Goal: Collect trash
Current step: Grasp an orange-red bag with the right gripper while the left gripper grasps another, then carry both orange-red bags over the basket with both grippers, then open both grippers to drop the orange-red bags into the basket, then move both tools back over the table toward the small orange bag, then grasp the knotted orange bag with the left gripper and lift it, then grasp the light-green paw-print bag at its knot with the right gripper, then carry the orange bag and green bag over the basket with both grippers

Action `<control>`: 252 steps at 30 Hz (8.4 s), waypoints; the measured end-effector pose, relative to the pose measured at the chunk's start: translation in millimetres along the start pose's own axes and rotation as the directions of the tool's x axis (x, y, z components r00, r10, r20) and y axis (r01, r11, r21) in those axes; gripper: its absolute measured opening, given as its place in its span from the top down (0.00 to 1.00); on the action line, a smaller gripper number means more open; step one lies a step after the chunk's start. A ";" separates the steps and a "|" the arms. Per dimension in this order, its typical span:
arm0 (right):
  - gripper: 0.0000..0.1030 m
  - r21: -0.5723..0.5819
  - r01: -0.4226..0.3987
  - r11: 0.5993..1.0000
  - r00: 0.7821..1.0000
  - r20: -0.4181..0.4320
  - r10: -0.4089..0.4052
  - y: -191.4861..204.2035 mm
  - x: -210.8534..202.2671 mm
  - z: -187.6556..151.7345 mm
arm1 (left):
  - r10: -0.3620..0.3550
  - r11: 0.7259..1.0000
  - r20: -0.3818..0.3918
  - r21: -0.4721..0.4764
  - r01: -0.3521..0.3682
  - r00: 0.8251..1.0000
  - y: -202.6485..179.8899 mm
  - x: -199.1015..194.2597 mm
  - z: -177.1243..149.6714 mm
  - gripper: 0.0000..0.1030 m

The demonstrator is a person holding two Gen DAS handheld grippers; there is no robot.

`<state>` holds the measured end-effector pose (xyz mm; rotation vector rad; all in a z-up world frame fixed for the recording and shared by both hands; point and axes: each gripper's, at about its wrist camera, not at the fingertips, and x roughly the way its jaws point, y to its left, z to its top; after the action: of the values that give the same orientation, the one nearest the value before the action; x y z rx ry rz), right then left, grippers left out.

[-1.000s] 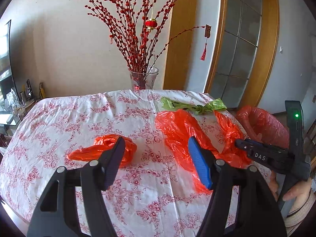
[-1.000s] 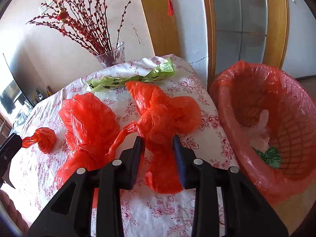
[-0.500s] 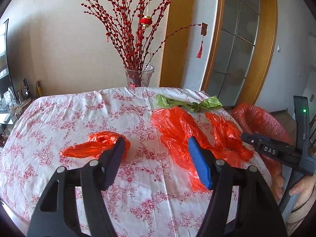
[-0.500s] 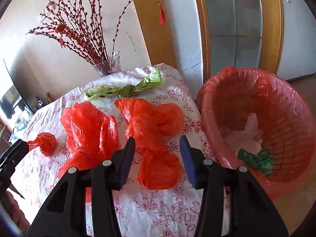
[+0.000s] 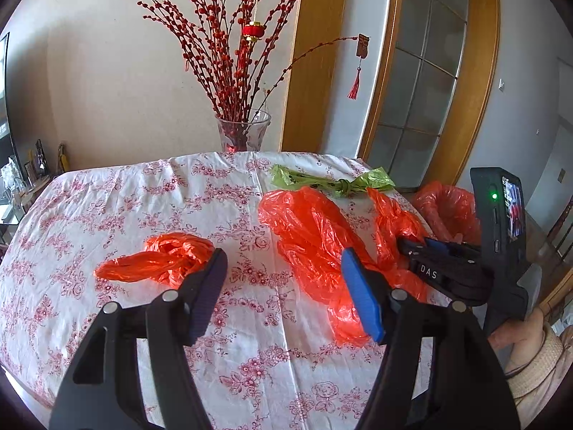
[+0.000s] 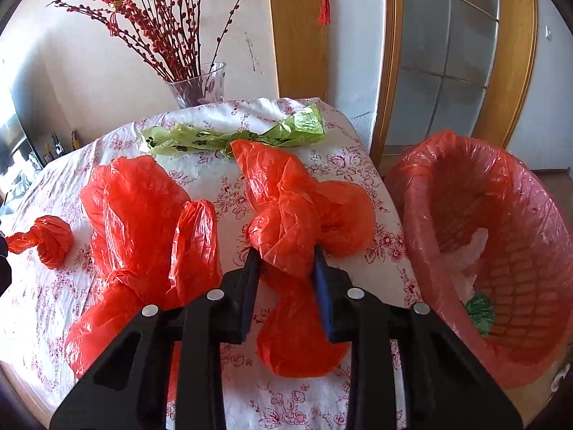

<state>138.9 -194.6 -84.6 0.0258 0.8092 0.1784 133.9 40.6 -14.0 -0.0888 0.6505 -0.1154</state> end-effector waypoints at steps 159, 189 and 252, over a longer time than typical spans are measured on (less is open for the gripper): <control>0.60 0.122 -0.116 0.986 0.980 0.178 0.093 -29.6 -71.7 3.3 | 0.160 0.984 -0.170 -0.055 -0.172 0.972 84.5 78.3 -1.5 0.30; 0.60 -0.023 -0.068 0.997 0.992 0.108 0.071 45.1 52.2 76.8 | 0.205 0.976 -0.098 -0.059 -0.212 0.974 129.5 79.7 41.1 0.49; 0.85 0.223 0.087 0.971 0.944 0.292 -0.152 -96.7 -134.1 -0.2 | -0.134 0.985 0.036 0.112 0.130 0.990 -75.1 6.9 45.5 0.49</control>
<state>62.6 -312.5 2.7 0.1965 0.5122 -0.0274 161.1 -32.6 26.8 -0.0284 0.5937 -0.2761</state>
